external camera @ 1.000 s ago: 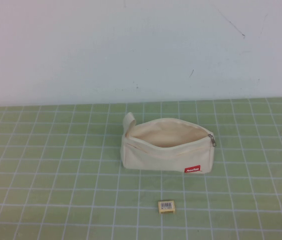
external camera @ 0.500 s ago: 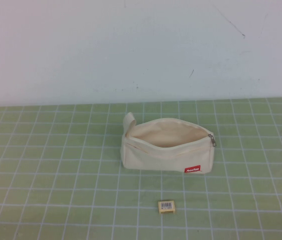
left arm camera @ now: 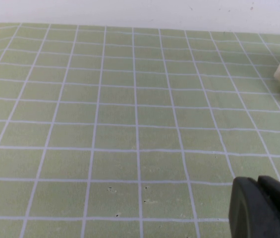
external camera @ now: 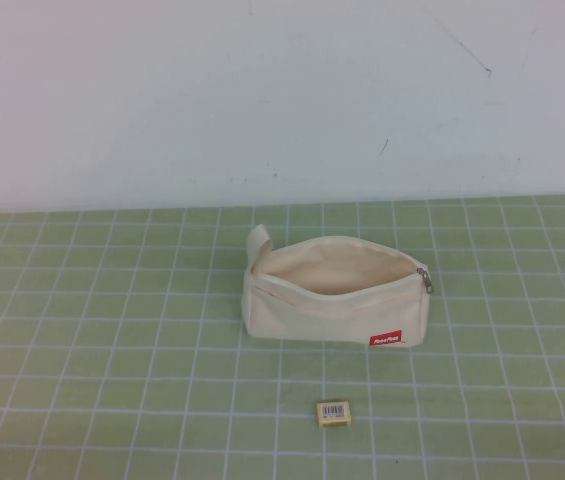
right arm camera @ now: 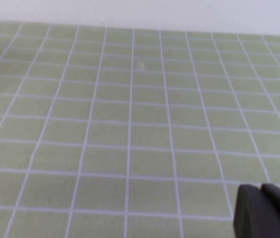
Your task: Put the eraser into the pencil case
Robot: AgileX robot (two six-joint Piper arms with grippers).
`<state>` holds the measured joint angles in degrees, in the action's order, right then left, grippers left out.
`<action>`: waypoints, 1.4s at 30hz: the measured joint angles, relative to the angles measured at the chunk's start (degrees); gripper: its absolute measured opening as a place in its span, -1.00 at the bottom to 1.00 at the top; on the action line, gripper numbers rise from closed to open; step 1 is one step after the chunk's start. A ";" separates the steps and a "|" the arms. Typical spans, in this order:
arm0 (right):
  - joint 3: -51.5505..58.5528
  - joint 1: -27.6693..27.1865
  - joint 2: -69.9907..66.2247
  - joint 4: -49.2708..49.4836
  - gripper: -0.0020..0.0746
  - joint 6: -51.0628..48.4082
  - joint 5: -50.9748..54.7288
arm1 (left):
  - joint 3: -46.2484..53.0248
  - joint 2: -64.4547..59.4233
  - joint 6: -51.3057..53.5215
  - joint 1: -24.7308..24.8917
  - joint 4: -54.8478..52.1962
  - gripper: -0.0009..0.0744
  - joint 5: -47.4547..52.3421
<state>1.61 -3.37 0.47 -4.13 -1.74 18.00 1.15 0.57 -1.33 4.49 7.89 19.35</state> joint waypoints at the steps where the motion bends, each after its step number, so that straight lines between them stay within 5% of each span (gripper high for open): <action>1: 0.00 0.00 0.00 0.00 -0.95 0.00 -0.61 | 0.00 0.00 0.00 0.00 0.00 -0.98 0.00; 5: 0.00 0.00 0.00 0.00 -0.95 -2.11 -5.27 | 0.00 0.00 0.00 0.00 0.00 -0.98 0.00; 16: 0.00 0.00 0.00 0.00 -0.95 -4.92 -40.96 | 0.00 0.00 0.00 0.00 0.00 -0.98 0.00; 25: 0.00 0.00 0.00 9.94 -0.95 -3.19 -48.66 | 0.00 0.00 0.00 0.00 0.00 -0.98 0.00; 32: -13.87 0.00 0.00 11.48 -0.95 -6.70 -34.54 | 0.00 0.00 0.00 0.00 0.00 -0.98 0.00; 42: -41.39 0.00 -19.37 13.71 -0.95 -15.74 7.68 | 0.00 0.00 0.00 0.00 0.00 -0.98 0.00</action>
<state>-39.77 -3.37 -18.90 9.57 -17.48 25.68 1.15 0.57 -1.33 4.49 7.89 19.35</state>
